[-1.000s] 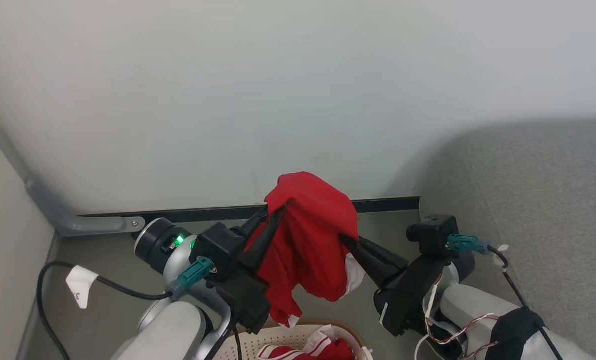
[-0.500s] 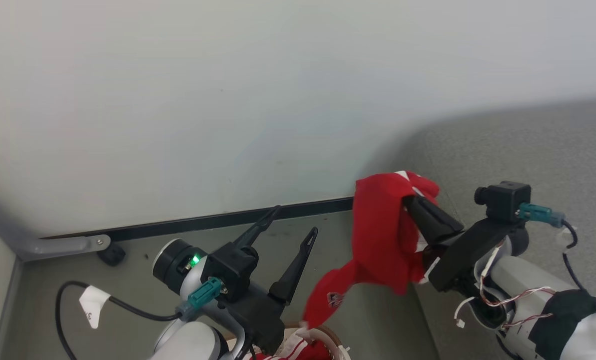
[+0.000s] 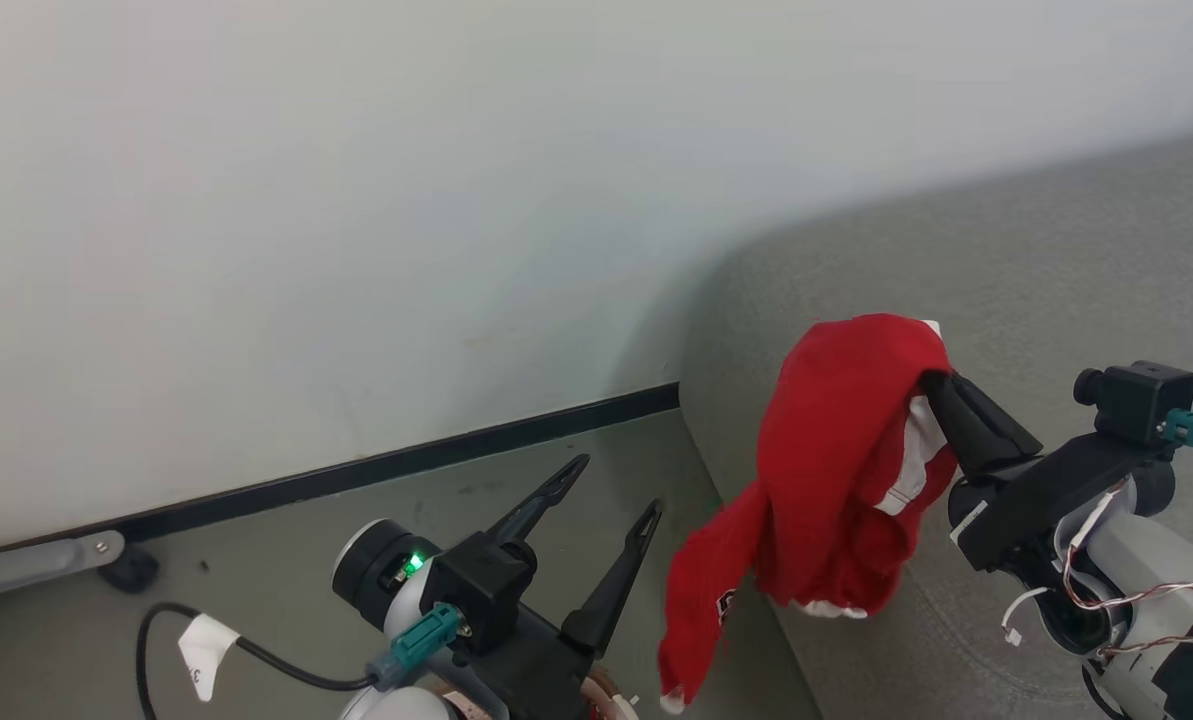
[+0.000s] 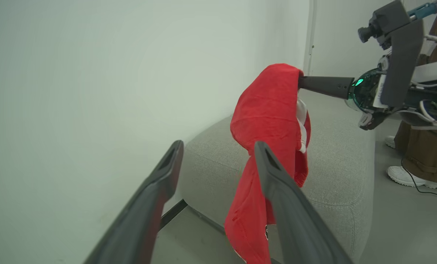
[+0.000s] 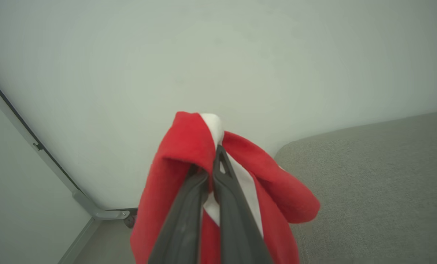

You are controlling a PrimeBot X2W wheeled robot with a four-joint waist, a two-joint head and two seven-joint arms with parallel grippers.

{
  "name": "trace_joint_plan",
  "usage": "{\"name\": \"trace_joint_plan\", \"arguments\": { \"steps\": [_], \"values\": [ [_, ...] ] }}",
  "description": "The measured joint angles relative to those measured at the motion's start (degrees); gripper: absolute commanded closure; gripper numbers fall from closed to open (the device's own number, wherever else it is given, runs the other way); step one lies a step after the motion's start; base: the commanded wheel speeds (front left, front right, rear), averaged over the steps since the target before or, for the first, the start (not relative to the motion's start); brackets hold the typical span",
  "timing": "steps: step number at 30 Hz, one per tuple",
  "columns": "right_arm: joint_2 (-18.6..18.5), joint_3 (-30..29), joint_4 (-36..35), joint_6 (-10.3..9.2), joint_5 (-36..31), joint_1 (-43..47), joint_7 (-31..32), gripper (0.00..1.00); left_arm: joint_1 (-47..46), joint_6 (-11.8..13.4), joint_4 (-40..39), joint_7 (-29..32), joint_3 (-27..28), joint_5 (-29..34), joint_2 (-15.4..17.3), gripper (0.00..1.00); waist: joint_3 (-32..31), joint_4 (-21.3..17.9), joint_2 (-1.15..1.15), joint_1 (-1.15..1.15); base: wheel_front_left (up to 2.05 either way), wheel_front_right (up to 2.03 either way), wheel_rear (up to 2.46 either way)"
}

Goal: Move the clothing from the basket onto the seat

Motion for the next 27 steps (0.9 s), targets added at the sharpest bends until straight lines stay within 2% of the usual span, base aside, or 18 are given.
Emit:
{"name": "trace_joint_plan", "arguments": {
  "steps": [19, 27],
  "values": [
    [-2.89, -4.72, -6.24, 0.0, -6.34, 1.6, -0.01, 1.0, 2.14, 0.07, -2.91, -0.38, -2.93, 0.85, -1.36, 0.0, 0.66, -12.78, 0.0, 0.0, 0.0, 0.0, 0.0],
    [-3.54, -7.0, -6.36, 0.0, -6.34, 0.35, -0.01, 1.0, 1.84, 0.05, -3.36, 1.18, -4.86, 1.8, -2.96, 0.0, 3.62, -14.97, 0.0, 0.0, 0.0, 0.0, 0.0]
  ]
}}
